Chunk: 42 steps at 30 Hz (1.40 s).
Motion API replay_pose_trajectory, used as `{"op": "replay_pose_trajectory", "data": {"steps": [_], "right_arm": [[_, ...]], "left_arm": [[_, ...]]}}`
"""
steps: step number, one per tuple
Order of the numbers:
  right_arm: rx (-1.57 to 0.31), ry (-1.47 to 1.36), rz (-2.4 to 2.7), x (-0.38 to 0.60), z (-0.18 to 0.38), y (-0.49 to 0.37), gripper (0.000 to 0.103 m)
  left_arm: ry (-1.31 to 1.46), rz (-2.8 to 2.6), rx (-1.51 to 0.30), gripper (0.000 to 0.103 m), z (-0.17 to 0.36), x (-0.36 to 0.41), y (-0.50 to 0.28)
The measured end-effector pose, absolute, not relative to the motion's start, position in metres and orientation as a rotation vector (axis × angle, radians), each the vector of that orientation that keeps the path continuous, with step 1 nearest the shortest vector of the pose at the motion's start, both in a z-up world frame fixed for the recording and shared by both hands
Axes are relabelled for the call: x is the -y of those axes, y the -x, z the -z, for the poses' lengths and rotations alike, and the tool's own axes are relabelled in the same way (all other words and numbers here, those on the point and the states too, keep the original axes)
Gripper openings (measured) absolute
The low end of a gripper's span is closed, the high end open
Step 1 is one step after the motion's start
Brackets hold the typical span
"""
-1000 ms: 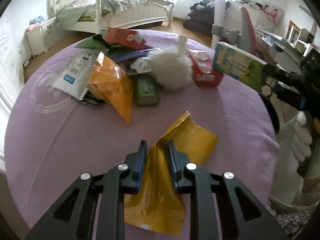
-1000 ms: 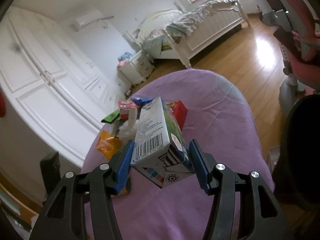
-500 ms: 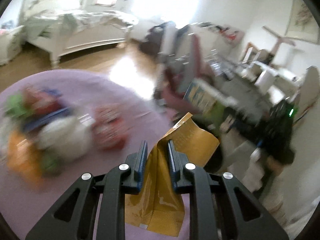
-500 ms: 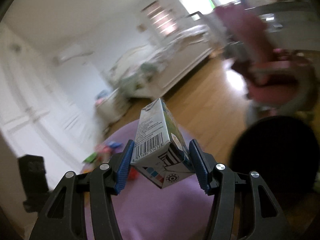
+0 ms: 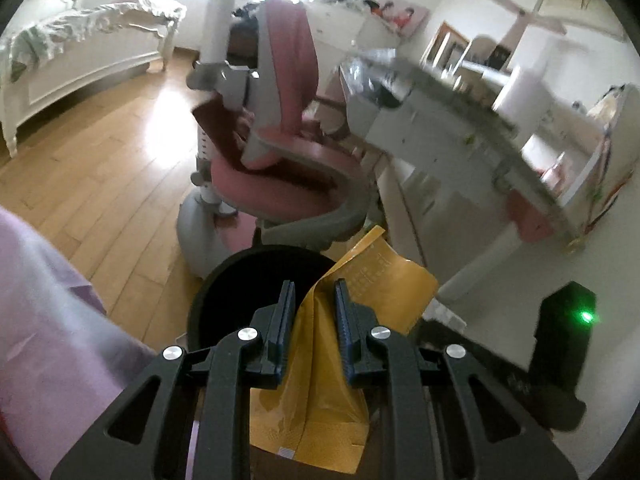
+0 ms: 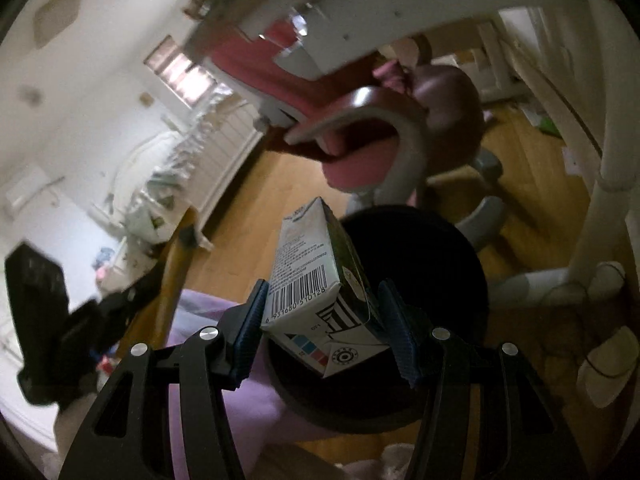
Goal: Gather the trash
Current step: 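Open both tools to drop the bag and carton into the black bin, then grasp the orange snack bag with the left tool while the right tool grasps the red box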
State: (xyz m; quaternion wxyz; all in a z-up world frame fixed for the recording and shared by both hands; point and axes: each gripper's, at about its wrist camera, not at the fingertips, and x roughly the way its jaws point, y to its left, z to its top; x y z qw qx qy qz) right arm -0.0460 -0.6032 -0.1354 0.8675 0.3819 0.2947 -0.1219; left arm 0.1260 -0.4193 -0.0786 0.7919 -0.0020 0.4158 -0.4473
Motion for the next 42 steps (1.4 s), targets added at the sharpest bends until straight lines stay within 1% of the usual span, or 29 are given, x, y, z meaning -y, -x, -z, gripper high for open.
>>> {"op": "replay_pose_trajectory", "data": {"steps": [4, 5, 6, 7, 8, 9, 11, 14, 18, 24, 29, 33, 38, 42], "right_arm": [[-0.650, -0.817, 0.244, 0.599, 0.147, 0.041, 0.056], [-0.658, -0.823, 0.239, 0.600, 0.149, 0.040, 0.057], [-0.664, -0.832, 0.232, 0.601, 0.151, 0.040, 0.058], [-0.667, -0.838, 0.230, 0.602, 0.152, 0.039, 0.066], [-0.664, -0.843, 0.236, 0.603, 0.153, 0.040, 0.072], [-0.654, -0.839, 0.246, 0.604, 0.152, 0.042, 0.080], [-0.644, -0.826, 0.253, 0.603, 0.147, 0.046, 0.081], [-0.646, -0.824, 0.254, 0.602, 0.143, 0.047, 0.081], [-0.632, -0.807, 0.231, 0.587, 0.131, 0.047, 0.081], [-0.635, -0.722, 0.134, 0.538, 0.105, 0.025, 0.081], [-0.639, -0.588, -0.006, 0.469, 0.078, -0.004, 0.081], [-0.667, -0.474, -0.164, 0.397, 0.061, -0.036, 0.081], [-0.687, -0.358, -0.335, 0.313, 0.042, -0.070, 0.081], [-0.694, -0.284, -0.443, 0.249, 0.024, -0.105, 0.081]], "left_arm": [[-0.046, 0.929, -0.937, 0.024, 0.091, 0.437, -0.129], [-0.065, 0.916, -0.953, 0.028, 0.094, 0.444, -0.130], [-0.080, 0.908, -0.961, 0.035, 0.097, 0.445, -0.129], [-0.092, 0.896, -0.963, 0.062, 0.097, 0.445, -0.128], [-0.096, 0.877, -0.955, 0.092, 0.096, 0.445, -0.128], [-0.084, 0.853, -0.923, 0.097, 0.093, 0.441, -0.127], [-0.057, 0.843, -0.873, 0.097, 0.085, 0.432, -0.125], [-0.045, 0.838, -0.877, 0.097, 0.077, 0.419, -0.124], [0.010, 0.833, -0.837, 0.097, 0.059, 0.386, -0.114], [0.078, 0.781, -0.778, 0.098, 0.036, 0.317, -0.097], [0.139, 0.644, -0.716, 0.098, 0.026, 0.238, -0.086], [0.195, 0.468, -0.686, 0.098, 0.027, 0.157, -0.083], [0.300, 0.233, -0.699, 0.097, 0.042, 0.052, -0.085], [0.336, 0.157, -0.727, 0.097, 0.059, 0.005, -0.086]]}}
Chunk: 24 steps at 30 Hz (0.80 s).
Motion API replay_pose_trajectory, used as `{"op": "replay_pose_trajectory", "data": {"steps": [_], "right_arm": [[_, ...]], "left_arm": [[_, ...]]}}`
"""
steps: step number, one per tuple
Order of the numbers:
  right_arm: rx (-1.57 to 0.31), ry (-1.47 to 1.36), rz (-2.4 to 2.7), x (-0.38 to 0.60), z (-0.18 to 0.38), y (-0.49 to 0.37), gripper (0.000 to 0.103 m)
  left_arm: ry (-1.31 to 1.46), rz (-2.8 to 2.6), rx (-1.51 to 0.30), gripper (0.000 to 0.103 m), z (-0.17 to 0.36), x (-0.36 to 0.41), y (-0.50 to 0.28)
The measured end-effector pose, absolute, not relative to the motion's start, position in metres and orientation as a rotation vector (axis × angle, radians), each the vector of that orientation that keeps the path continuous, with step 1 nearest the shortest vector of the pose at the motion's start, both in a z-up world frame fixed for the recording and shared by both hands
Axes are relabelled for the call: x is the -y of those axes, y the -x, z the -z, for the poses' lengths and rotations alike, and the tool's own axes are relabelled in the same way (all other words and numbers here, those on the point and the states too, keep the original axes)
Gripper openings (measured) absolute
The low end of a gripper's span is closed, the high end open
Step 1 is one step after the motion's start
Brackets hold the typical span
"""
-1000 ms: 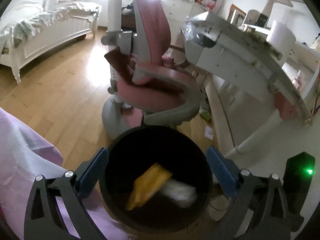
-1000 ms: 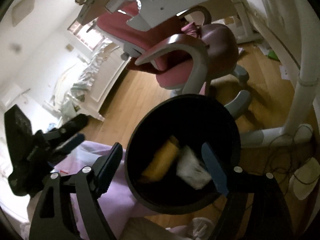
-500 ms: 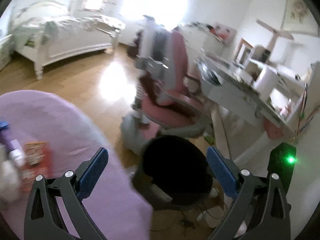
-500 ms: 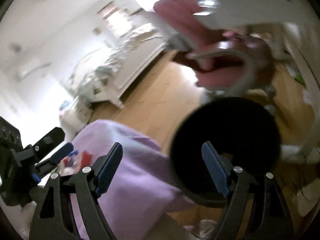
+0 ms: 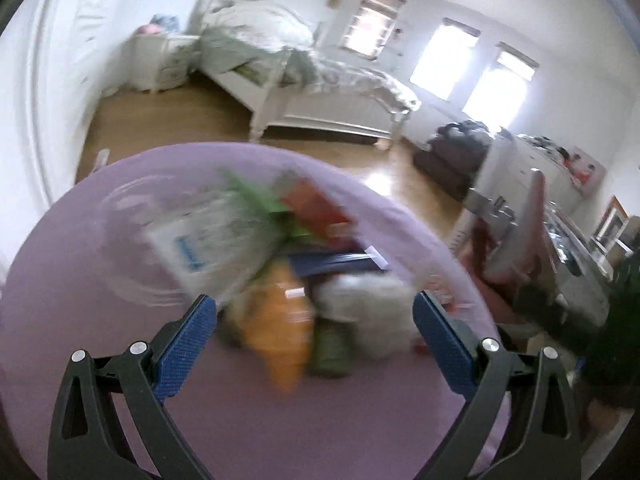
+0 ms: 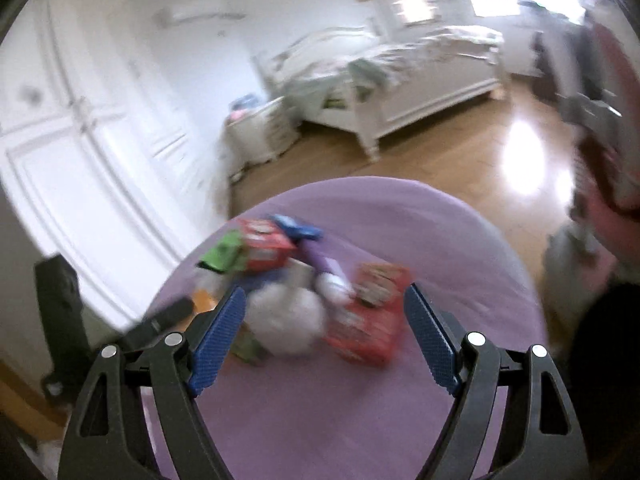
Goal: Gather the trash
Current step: 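Grasp the orange snack bag with the left tool while the right tool grasps the red box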
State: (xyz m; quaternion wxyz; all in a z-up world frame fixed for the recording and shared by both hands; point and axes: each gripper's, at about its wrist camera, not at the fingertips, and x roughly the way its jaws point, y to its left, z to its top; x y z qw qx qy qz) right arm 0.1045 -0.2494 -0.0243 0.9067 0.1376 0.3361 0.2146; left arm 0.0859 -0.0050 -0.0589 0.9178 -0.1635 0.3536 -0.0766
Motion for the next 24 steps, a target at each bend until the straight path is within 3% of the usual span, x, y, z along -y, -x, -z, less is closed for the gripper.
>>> {"op": "replay_pose_trajectory", "data": {"steps": [4, 6, 8, 12, 14, 16, 17, 18, 24], "right_arm": [[-0.735, -0.236, -0.495, 0.201, 0.014, -0.150, 0.080], [-0.784, -0.215, -0.503, 0.179, 0.015, -0.179, 0.073], [-0.839, -0.201, -0.533, 0.156, 0.017, -0.206, 0.072], [-0.958, -0.137, -0.538, 0.124, 0.033, -0.242, 0.072], [-1.016, -0.117, -0.533, 0.114, 0.041, -0.254, 0.072], [-1.046, -0.104, -0.545, 0.106, 0.049, -0.258, 0.072], [-1.050, -0.094, -0.550, 0.102, 0.051, -0.257, 0.071], [-1.051, -0.081, -0.553, 0.099, 0.052, -0.256, 0.062], [-0.974, -0.153, -0.570, 0.116, 0.041, -0.234, 0.061]], "left_arm": [[0.326, 0.174, -0.750, 0.097, 0.070, -0.007, -0.095], [0.319, 0.182, -0.755, 0.093, 0.075, -0.010, -0.097], [0.318, 0.186, -0.770, 0.078, 0.079, -0.011, -0.101], [0.319, 0.197, -0.804, 0.068, 0.087, -0.017, -0.110], [0.326, 0.213, -0.825, 0.052, 0.092, -0.019, -0.112], [0.332, 0.222, -0.829, 0.045, 0.092, -0.021, -0.115], [0.331, 0.225, -0.829, 0.043, 0.092, -0.021, -0.116], [0.333, 0.229, -0.828, 0.042, 0.091, -0.022, -0.116], [0.339, 0.240, -0.784, 0.033, 0.084, -0.027, -0.103]]}}
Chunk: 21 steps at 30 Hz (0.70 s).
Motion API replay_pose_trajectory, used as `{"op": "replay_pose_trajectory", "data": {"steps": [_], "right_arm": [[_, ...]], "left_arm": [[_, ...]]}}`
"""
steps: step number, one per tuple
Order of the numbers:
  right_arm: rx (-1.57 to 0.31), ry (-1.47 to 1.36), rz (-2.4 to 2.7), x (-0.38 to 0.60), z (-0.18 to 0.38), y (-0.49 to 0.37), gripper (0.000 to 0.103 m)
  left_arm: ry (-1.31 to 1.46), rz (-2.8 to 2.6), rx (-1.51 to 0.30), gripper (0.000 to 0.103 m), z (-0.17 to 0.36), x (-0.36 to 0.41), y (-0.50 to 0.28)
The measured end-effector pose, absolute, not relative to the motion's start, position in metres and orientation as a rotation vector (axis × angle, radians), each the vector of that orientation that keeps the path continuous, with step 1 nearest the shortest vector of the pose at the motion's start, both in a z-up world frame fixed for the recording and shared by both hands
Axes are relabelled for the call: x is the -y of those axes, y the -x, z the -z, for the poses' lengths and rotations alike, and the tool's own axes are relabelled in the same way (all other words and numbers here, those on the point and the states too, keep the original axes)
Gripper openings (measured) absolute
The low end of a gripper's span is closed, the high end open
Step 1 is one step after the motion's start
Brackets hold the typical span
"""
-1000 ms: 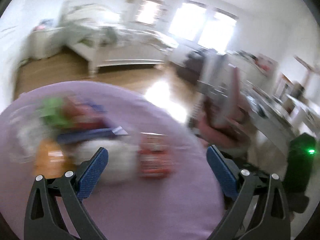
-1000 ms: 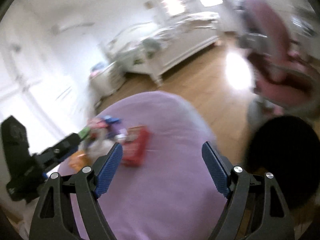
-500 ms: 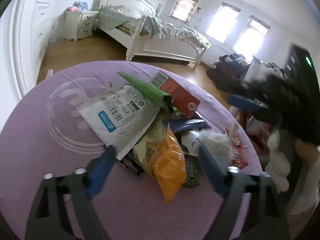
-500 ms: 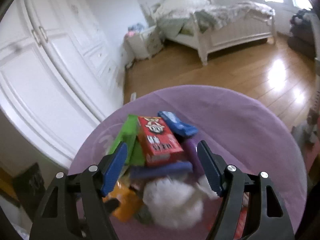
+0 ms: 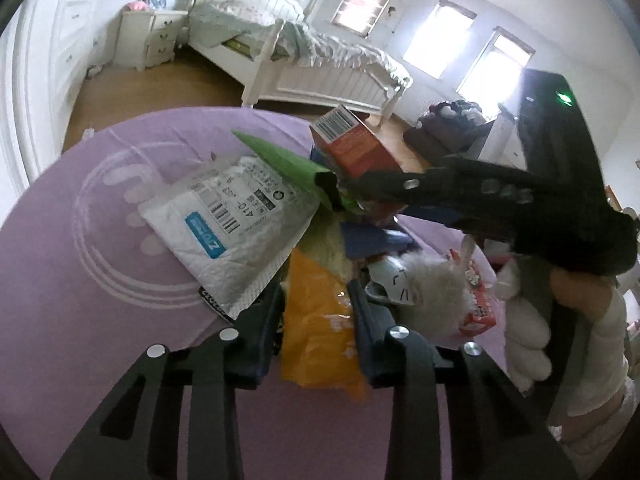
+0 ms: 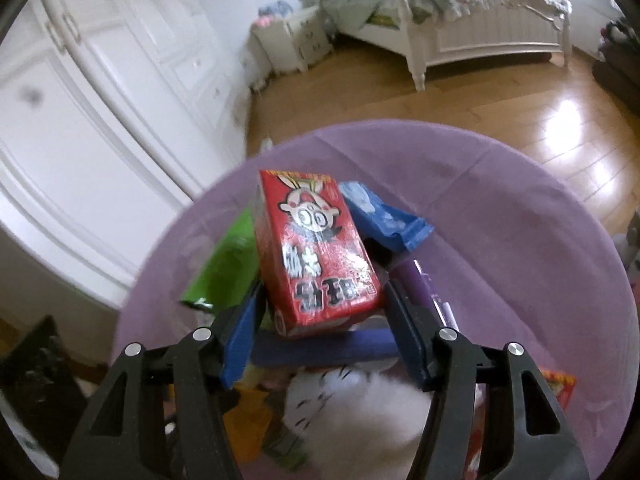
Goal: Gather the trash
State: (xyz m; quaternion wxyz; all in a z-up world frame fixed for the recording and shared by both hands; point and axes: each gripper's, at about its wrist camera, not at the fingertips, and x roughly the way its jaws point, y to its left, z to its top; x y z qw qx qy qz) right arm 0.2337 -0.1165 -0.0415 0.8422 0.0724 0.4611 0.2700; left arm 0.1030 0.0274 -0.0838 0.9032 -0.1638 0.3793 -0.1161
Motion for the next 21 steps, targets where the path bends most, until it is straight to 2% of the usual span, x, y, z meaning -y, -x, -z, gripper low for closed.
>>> {"op": "replay_pose_trajectory", "data": {"steps": [11, 21], "right_arm": [[-0.747, -0.435, -0.533, 0.232, -0.010, -0.150, 0.060], [-0.680, -0.543, -0.447, 0.312, 0.001, -0.099, 0.060]], "left_arm": [[0.356, 0.320, -0.617, 0.030, 0.025, -0.016, -0.071], [0.305, 0.410, -0.595, 0.030, 0.004, 0.027, -0.062]]}}
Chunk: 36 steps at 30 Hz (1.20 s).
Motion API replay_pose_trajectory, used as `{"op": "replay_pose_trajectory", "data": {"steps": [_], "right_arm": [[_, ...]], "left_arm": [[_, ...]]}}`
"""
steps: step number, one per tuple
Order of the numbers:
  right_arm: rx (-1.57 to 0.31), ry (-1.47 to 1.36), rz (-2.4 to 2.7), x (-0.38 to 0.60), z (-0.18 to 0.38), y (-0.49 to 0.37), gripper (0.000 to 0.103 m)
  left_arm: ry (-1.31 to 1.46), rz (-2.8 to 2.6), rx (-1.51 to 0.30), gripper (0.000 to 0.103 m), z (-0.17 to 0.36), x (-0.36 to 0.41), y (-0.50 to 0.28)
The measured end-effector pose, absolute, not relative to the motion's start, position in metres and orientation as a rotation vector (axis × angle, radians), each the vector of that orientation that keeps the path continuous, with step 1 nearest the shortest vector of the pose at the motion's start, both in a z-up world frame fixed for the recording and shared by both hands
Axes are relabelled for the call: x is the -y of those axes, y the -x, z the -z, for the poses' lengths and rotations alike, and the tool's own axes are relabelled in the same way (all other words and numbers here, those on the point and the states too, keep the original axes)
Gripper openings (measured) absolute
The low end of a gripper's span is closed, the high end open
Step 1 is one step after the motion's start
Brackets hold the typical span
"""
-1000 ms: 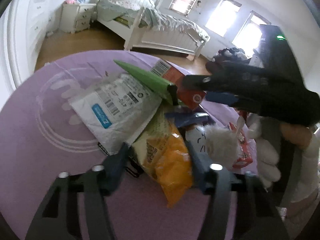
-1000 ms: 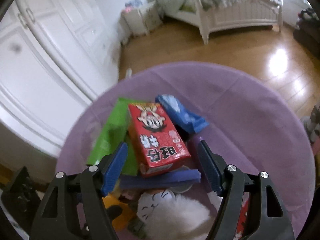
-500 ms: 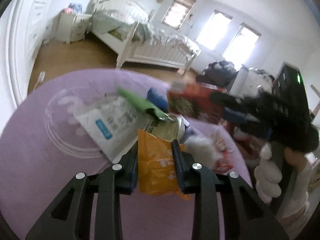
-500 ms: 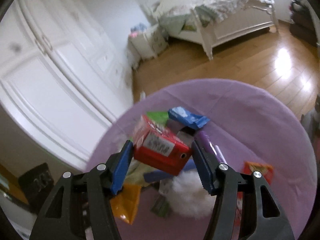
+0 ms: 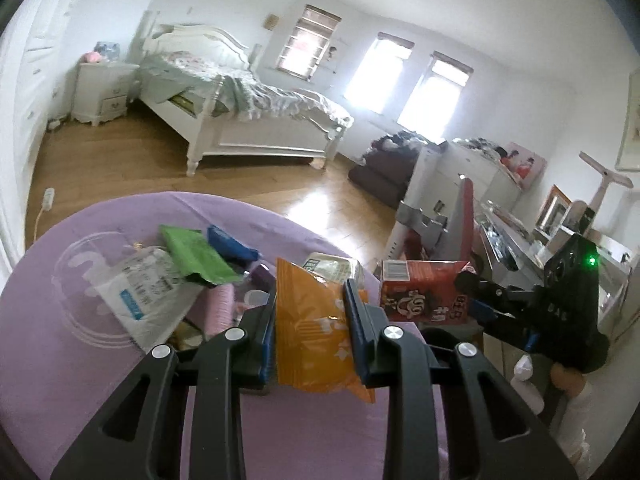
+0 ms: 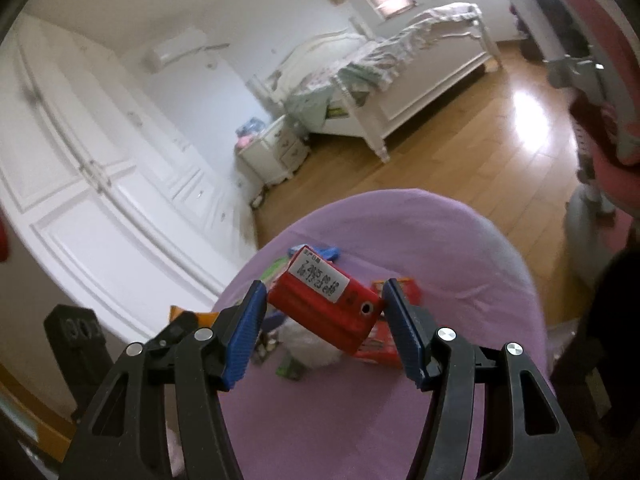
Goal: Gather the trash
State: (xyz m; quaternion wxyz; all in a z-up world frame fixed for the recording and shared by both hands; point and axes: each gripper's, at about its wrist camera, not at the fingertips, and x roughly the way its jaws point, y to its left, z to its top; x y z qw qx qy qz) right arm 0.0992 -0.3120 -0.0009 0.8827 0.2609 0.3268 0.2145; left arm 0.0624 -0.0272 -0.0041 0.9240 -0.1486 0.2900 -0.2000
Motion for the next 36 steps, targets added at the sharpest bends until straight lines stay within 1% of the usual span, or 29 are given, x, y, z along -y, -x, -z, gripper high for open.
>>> {"op": "replay_pose_trajectory", "data": {"steps": [2, 5, 9, 11, 15, 20, 25, 26, 27, 28, 29, 32, 36], "right_arm": [[-0.686, -0.569, -0.449, 0.324, 0.007, -0.095, 0.060], [-0.700, -0.606, -0.454, 0.334, 0.018, -0.093, 0.060], [-0.745, -0.561, -0.502, 0.318, 0.031, -0.089, 0.060], [-0.783, -0.521, -0.505, 0.303, 0.040, -0.089, 0.060], [-0.839, -0.482, -0.512, 0.278, 0.059, -0.089, 0.060], [-0.814, -0.468, -0.498, 0.273, 0.059, -0.085, 0.060], [-0.755, -0.511, -0.477, 0.296, 0.045, -0.085, 0.059], [-0.745, -0.518, -0.474, 0.302, 0.042, -0.084, 0.059], [-0.737, -0.524, -0.470, 0.308, 0.040, -0.083, 0.059], [-0.729, -0.531, -0.463, 0.314, 0.038, -0.079, 0.059], [-0.723, -0.535, -0.456, 0.319, 0.037, -0.077, 0.059], [-0.717, -0.550, -0.450, 0.330, 0.037, -0.070, 0.059], [-0.725, -0.565, -0.454, 0.334, 0.042, -0.065, 0.059]], "left_arm": [[0.283, 0.433, -0.624, 0.030, 0.008, 0.035, -0.062], [0.243, 0.448, -0.730, 0.030, 0.032, 0.043, -0.071], [0.213, 0.462, -0.800, 0.031, 0.057, 0.051, -0.069], [0.208, 0.465, -0.809, 0.035, 0.062, 0.050, -0.067], [0.202, 0.454, -0.785, 0.035, 0.059, 0.043, -0.057], [0.159, 0.457, -0.727, 0.034, 0.043, 0.034, -0.044], [0.106, 0.483, -0.777, 0.035, 0.049, 0.042, -0.040], [0.092, 0.476, -0.817, 0.045, 0.056, 0.045, -0.042], [0.077, 0.453, -0.838, 0.059, 0.061, 0.047, -0.044], [0.058, 0.411, -0.851, 0.091, 0.066, 0.047, -0.045], [0.047, 0.359, -0.854, 0.097, 0.071, 0.048, -0.045], [0.047, 0.353, -0.891, 0.097, 0.082, 0.053, -0.051], [-0.059, 0.322, -0.950, 0.097, 0.101, 0.071, -0.062]]}}
